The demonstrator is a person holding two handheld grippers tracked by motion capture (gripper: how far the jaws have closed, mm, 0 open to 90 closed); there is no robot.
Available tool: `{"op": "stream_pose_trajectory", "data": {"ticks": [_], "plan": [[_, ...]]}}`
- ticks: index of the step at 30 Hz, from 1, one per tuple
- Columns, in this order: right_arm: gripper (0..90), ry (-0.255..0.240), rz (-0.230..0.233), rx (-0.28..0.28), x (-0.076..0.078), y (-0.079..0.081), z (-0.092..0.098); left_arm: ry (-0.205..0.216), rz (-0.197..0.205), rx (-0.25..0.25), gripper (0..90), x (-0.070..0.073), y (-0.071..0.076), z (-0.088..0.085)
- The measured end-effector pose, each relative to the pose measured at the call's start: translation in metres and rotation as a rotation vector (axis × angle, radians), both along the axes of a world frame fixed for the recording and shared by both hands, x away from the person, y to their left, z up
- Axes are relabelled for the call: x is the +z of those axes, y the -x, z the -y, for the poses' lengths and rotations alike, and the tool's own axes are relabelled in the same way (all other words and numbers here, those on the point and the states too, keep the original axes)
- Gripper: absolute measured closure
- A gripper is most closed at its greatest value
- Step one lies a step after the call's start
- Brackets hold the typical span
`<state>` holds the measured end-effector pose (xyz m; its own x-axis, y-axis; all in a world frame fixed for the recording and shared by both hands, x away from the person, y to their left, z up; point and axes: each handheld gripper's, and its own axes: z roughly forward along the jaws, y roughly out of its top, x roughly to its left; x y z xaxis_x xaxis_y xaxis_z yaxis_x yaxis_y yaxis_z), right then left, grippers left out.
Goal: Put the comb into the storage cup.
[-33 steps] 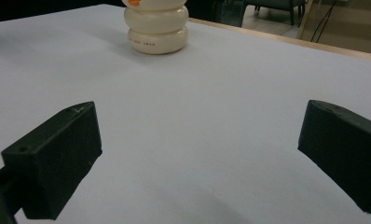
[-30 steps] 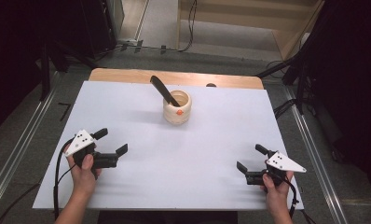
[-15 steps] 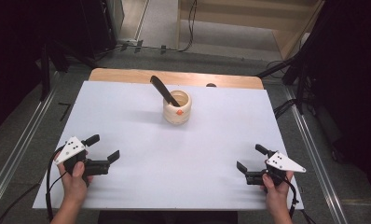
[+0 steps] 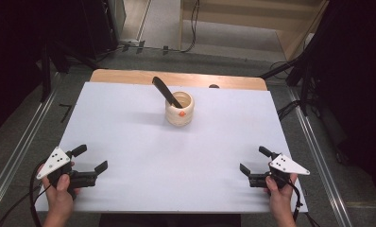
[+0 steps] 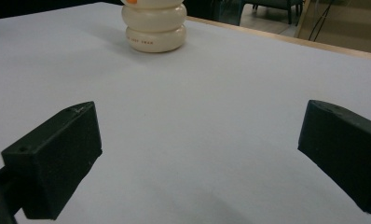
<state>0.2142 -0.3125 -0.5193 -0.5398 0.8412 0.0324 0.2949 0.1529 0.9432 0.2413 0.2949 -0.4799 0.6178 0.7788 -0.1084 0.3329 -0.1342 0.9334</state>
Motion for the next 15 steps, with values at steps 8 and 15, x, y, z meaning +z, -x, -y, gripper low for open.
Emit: {"op": "stream_pose_trajectory", "data": {"ticks": [8,15], "plan": [[0.0,0.001,-0.003,-0.002,0.000,-0.001,0.000,-0.017,-0.012,0.015,0.0,-0.004,0.005,-0.011],[0.0,-0.003,-0.003,-0.001,0.000,-0.001,0.000,-0.035,-0.007,0.029,0.0,-0.005,0.011,-0.021]]}}
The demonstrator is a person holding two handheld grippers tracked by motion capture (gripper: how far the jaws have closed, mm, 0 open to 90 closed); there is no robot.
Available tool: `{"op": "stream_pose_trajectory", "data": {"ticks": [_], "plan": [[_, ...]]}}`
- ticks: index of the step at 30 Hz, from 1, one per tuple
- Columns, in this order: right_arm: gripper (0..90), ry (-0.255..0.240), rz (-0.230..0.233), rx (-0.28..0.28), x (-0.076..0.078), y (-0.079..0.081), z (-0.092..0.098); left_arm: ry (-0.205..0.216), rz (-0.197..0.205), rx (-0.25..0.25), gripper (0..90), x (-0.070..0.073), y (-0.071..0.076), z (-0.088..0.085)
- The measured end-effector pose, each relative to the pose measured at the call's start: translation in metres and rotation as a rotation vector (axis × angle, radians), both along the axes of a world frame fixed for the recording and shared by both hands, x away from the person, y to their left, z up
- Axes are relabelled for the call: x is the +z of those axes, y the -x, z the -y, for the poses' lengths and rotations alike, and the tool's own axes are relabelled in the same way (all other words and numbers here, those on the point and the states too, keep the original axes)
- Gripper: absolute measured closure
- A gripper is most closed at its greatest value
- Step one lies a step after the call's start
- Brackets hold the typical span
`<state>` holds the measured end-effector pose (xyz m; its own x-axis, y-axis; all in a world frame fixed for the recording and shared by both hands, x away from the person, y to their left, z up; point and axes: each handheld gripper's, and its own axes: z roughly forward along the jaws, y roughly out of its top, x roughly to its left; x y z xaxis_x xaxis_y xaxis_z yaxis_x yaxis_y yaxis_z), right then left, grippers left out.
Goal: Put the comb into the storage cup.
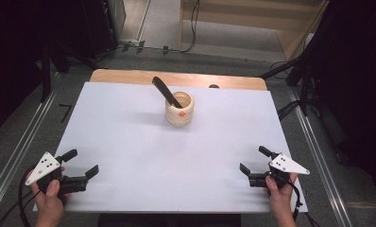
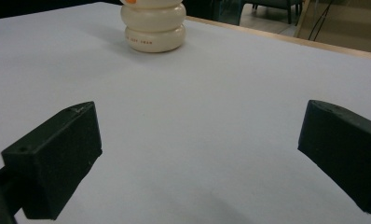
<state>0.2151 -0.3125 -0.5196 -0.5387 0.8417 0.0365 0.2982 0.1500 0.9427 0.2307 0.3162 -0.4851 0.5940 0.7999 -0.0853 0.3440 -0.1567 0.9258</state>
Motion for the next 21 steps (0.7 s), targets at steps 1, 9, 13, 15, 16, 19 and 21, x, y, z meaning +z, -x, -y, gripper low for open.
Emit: {"op": "stream_pose_trajectory", "data": {"ticks": [1,9,13,15,16,19,21], "plan": [[0.0,-0.001,0.000,0.000,0.000,0.000,0.000,-0.006,0.003,0.003,0.0,0.000,0.001,-0.001],[0.0,0.003,0.000,0.003,0.000,0.000,0.000,0.024,0.016,0.005,0.0,-0.002,0.003,-0.012],[0.0,0.007,0.000,0.007,0.000,-0.001,-0.001,0.059,0.000,0.014,0.0,-0.006,0.001,-0.012],[0.0,0.008,0.001,0.006,0.000,-0.001,-0.001,0.067,-0.005,0.014,0.0,-0.007,0.001,-0.013],[0.0,0.007,0.000,0.005,0.000,-0.001,-0.001,0.068,-0.004,0.015,0.0,-0.007,0.001,-0.014],[0.0,-0.006,0.000,0.008,0.001,0.000,-0.001,0.067,-0.003,0.022,0.0,-0.008,0.001,-0.013],[0.0,-0.010,-0.009,0.000,0.001,0.000,0.000,0.056,-0.002,0.024,0.0,-0.008,0.001,-0.012]]}}
